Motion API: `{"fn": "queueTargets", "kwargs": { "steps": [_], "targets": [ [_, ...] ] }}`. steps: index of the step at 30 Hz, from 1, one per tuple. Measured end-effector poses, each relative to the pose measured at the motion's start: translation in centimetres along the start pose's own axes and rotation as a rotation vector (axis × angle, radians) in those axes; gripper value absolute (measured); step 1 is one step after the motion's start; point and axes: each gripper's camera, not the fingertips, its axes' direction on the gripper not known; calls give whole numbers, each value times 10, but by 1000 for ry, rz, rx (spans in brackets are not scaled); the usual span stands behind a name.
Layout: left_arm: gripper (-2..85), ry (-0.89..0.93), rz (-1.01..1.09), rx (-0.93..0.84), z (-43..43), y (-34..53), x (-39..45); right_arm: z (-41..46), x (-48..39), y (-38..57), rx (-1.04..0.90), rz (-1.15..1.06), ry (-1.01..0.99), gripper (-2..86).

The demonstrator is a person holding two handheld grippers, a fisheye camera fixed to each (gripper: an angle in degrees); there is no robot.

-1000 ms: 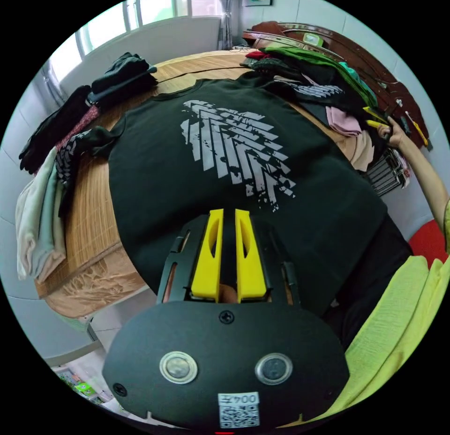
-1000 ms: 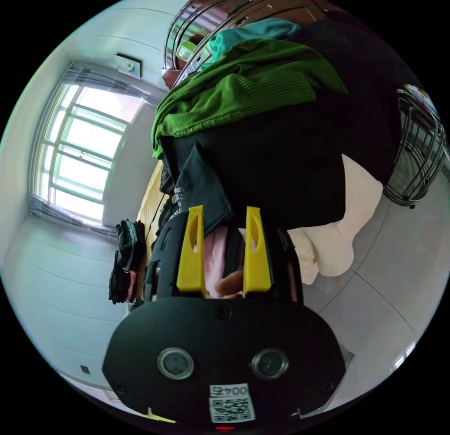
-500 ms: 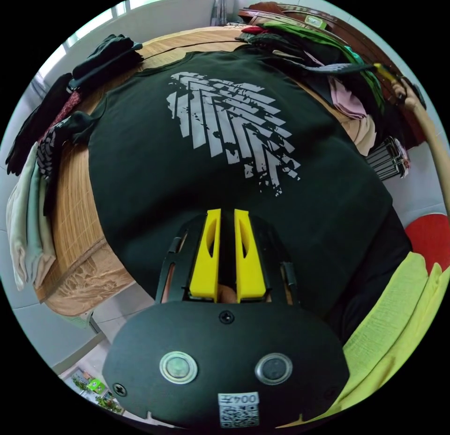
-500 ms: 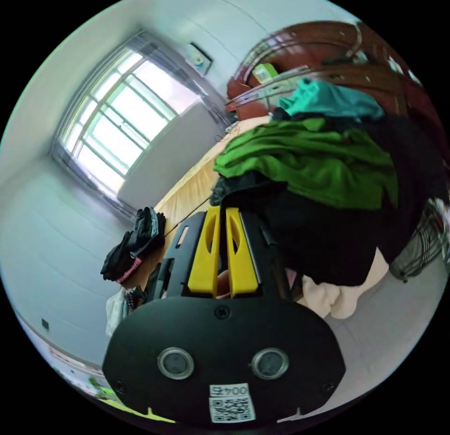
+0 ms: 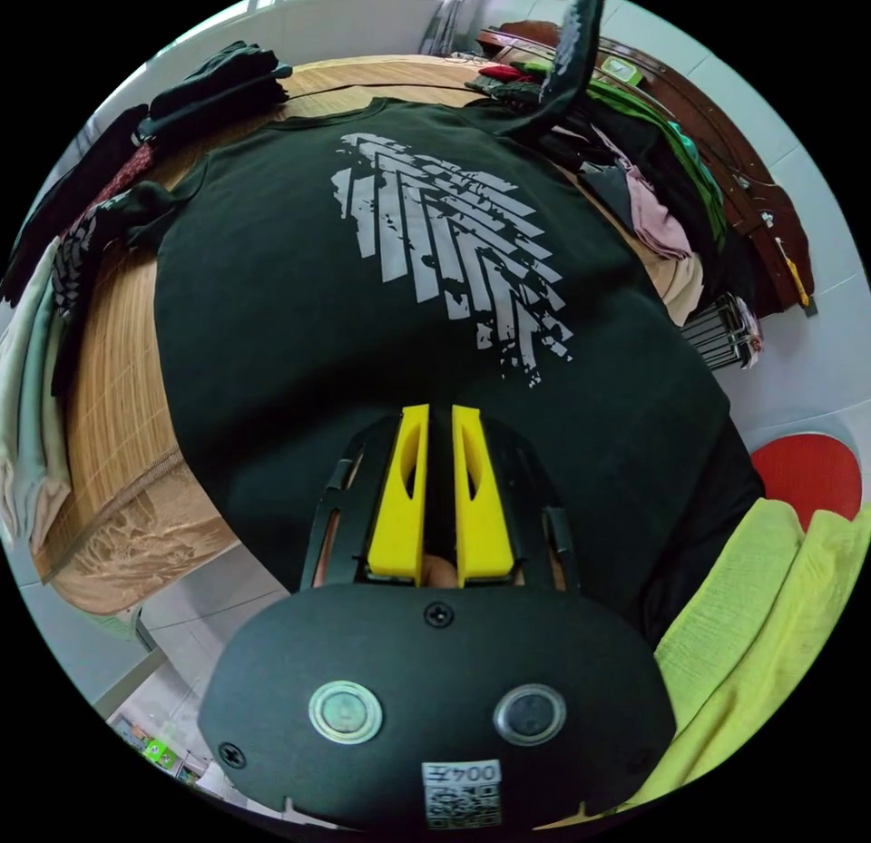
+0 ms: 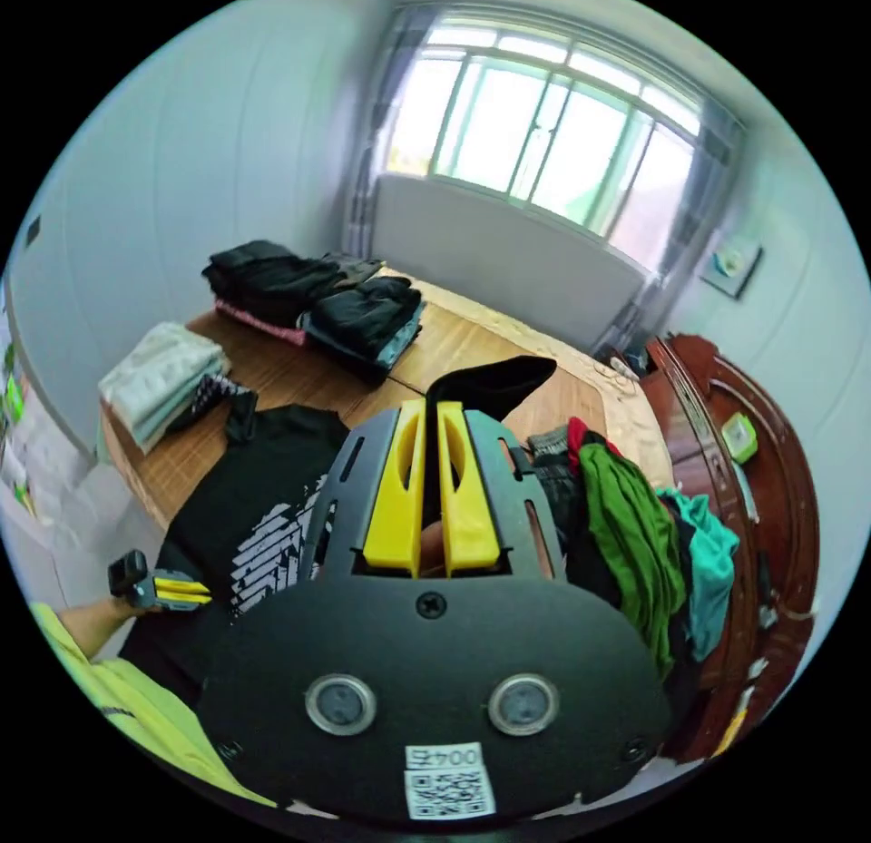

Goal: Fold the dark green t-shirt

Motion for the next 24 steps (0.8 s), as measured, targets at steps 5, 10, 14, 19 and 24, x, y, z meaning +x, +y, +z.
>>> {"fn": "queueTargets", "kwargs": {
  "steps": [5,10,14,19,24],
  "targets": [
    [30,10,-1,15,-11,-3,-6,35,-131,-52,-61,-275,-53,16],
    [27,28,-12,15,-18,-8,-14,84,-235,-58,-102,-416,-137,23],
    [26,37,-24,18,-25,-11,-21,141,-317,-40,-181,-474,-152,48],
    [26,39,-28,9,-31,-16,-25,171,-357,-5,-208,-437,-148,104],
    [27,45,-31,3,-37,-21,-30,178,-273,50,-207,-127,-261,96]
  ]
}}
